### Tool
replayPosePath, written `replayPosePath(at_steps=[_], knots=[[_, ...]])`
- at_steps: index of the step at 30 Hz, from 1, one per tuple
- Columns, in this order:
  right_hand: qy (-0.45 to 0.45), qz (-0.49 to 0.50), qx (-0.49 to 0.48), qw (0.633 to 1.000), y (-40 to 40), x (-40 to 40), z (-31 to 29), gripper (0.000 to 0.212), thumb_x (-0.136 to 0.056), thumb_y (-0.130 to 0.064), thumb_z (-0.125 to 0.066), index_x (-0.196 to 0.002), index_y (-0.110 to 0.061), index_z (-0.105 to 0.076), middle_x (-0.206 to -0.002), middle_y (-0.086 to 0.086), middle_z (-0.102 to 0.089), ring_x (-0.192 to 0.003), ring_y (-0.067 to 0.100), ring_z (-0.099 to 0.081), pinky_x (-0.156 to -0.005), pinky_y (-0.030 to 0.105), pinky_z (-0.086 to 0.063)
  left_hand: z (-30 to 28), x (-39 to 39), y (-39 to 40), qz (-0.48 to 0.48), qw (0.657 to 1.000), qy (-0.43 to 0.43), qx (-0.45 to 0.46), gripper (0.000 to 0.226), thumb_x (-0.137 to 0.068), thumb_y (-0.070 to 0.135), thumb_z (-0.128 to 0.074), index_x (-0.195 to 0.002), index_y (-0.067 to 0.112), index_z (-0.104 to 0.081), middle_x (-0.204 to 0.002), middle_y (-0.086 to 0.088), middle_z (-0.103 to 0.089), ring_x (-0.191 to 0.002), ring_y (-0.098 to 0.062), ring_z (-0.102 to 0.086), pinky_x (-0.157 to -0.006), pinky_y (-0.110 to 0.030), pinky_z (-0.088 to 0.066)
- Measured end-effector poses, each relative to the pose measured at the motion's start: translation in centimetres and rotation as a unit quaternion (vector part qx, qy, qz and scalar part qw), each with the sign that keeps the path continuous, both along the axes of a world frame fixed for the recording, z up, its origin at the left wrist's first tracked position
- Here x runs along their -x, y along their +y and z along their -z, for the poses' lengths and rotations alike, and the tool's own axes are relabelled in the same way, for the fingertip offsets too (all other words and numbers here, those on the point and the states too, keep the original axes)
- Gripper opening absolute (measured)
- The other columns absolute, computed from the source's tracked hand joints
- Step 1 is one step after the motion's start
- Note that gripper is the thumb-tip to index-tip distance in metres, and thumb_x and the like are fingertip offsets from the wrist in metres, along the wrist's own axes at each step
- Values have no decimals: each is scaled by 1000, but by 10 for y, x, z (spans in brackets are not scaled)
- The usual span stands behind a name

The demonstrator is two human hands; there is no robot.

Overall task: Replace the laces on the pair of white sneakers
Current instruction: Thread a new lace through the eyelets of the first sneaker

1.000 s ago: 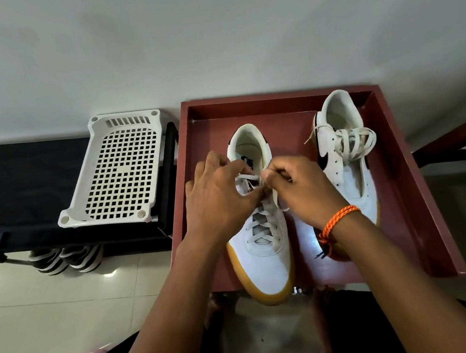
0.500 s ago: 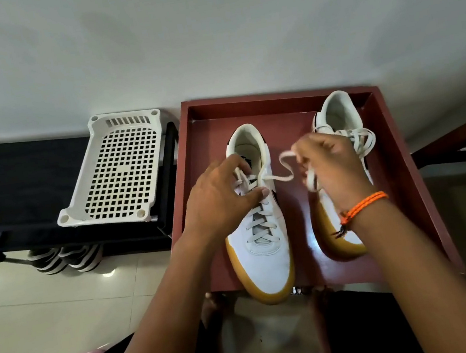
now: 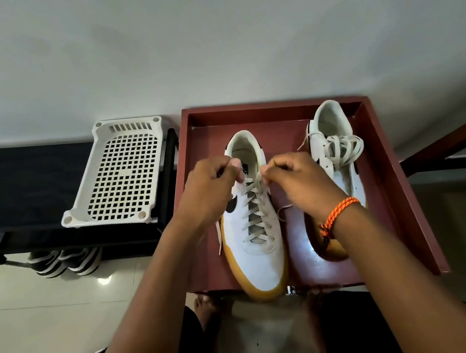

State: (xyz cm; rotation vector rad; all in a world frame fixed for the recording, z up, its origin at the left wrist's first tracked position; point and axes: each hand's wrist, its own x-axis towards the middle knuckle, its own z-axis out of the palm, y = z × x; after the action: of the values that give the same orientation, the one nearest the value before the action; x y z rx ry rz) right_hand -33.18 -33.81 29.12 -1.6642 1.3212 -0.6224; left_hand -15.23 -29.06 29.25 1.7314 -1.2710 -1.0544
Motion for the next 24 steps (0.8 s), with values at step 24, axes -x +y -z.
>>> replayPosePath(at_steps=[24], knots=[[-258,75,170,948,50,-4,-187,34,-98,3,-55,-96,-16,-83,-94,-3,-81,-92,17,-75,-88,43,-62,-189,47,49,-162,937,122,283,14,-101,16,-72,-101,17,-85,-90,3,-83,-93,-12,-79,-97,-44,-62]])
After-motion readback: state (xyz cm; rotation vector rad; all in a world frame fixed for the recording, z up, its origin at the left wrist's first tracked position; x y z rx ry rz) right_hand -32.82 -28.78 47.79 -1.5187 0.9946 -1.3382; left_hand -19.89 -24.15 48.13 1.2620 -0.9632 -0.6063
